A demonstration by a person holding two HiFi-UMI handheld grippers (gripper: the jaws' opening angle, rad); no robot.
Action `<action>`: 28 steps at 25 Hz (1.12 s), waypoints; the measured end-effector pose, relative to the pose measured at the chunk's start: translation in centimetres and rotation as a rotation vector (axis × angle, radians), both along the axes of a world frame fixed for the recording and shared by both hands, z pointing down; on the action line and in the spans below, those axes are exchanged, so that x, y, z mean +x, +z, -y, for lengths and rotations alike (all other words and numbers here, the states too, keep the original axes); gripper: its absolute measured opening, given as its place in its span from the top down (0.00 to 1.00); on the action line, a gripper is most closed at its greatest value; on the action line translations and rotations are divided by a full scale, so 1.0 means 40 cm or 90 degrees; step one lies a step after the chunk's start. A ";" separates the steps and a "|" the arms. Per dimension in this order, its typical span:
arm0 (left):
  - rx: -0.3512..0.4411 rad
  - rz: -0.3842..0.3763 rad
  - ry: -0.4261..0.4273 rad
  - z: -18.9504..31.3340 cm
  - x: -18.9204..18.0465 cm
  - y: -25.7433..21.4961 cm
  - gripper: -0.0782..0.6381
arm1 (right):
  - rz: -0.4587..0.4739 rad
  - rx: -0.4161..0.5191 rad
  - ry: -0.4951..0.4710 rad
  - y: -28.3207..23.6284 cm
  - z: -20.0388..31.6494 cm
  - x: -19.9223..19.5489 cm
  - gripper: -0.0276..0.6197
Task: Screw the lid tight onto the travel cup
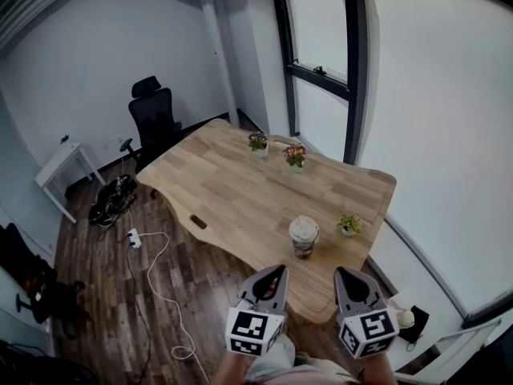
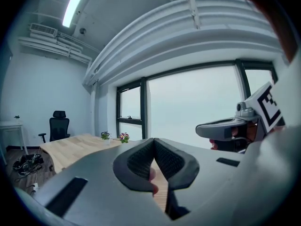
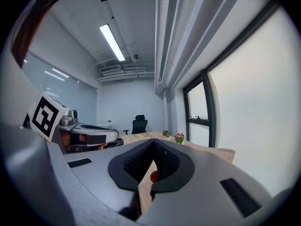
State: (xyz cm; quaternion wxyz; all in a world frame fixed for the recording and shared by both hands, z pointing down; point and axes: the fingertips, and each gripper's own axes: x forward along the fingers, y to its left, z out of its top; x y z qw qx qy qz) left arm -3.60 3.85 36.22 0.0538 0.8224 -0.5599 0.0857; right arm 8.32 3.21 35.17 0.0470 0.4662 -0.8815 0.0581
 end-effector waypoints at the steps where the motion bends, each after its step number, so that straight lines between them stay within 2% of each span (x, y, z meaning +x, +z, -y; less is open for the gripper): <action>1: 0.003 -0.002 -0.006 -0.012 0.002 -0.006 0.89 | 0.000 0.005 -0.004 -0.006 -0.011 0.002 0.96; 8: 0.020 -0.006 -0.011 -0.070 0.012 -0.038 0.89 | -0.002 0.031 -0.004 -0.036 -0.064 0.000 0.96; 12: 0.027 -0.018 0.008 -0.077 0.002 -0.064 0.89 | 0.012 0.029 0.017 -0.044 -0.065 -0.018 0.96; 21: 0.024 -0.021 0.057 -0.079 -0.071 -0.095 0.89 | 0.001 0.012 0.057 -0.068 -0.075 -0.093 0.96; 28: 0.021 -0.024 0.079 -0.065 -0.098 -0.097 0.89 | -0.013 0.021 0.056 -0.084 -0.060 -0.142 0.96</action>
